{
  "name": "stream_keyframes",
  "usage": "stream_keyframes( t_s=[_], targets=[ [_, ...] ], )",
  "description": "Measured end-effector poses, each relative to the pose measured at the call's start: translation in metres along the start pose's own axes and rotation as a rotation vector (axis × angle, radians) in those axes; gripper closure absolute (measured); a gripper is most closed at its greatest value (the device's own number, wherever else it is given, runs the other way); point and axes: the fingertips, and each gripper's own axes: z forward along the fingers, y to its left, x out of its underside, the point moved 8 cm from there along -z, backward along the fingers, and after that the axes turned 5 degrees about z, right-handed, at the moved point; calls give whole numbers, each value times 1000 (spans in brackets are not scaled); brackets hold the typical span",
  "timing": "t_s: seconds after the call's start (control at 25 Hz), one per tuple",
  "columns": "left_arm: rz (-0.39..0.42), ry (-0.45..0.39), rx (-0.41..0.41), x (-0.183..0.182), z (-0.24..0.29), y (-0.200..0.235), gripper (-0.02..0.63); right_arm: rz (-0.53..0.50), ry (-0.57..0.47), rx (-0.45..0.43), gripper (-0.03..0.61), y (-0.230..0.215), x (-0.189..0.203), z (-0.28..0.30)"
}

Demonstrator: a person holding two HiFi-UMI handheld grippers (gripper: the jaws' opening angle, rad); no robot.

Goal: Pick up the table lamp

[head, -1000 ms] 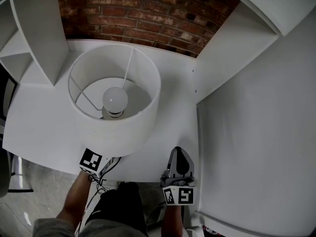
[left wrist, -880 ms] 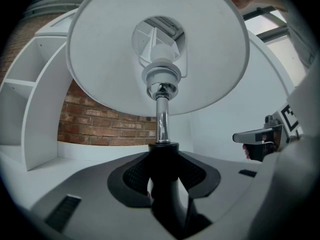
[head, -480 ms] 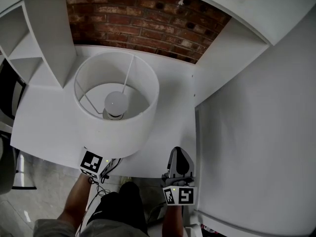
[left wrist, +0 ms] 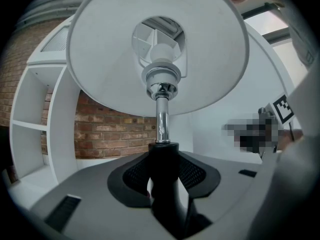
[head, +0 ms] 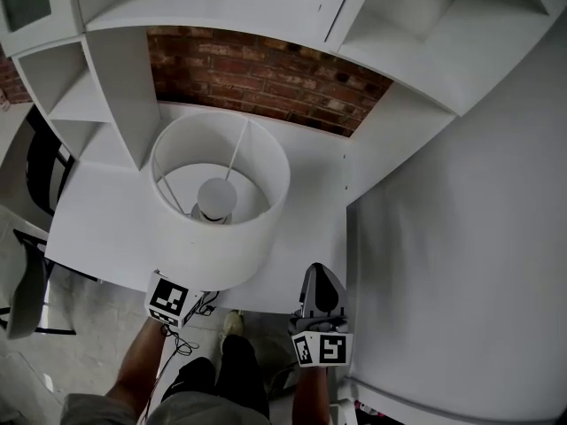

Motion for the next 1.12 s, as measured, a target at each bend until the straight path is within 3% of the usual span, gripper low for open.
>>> stream_keyframes(
  t_s=[0.64, 1.12],
  targets=[
    [20, -3, -57, -97, -68, 4, 463, -9, -8, -58, 555, 46, -88, -7],
    [11, 4, -117, -118, -134, 0, 465, 0, -11, -116, 555, 85, -107, -25]
  ],
)
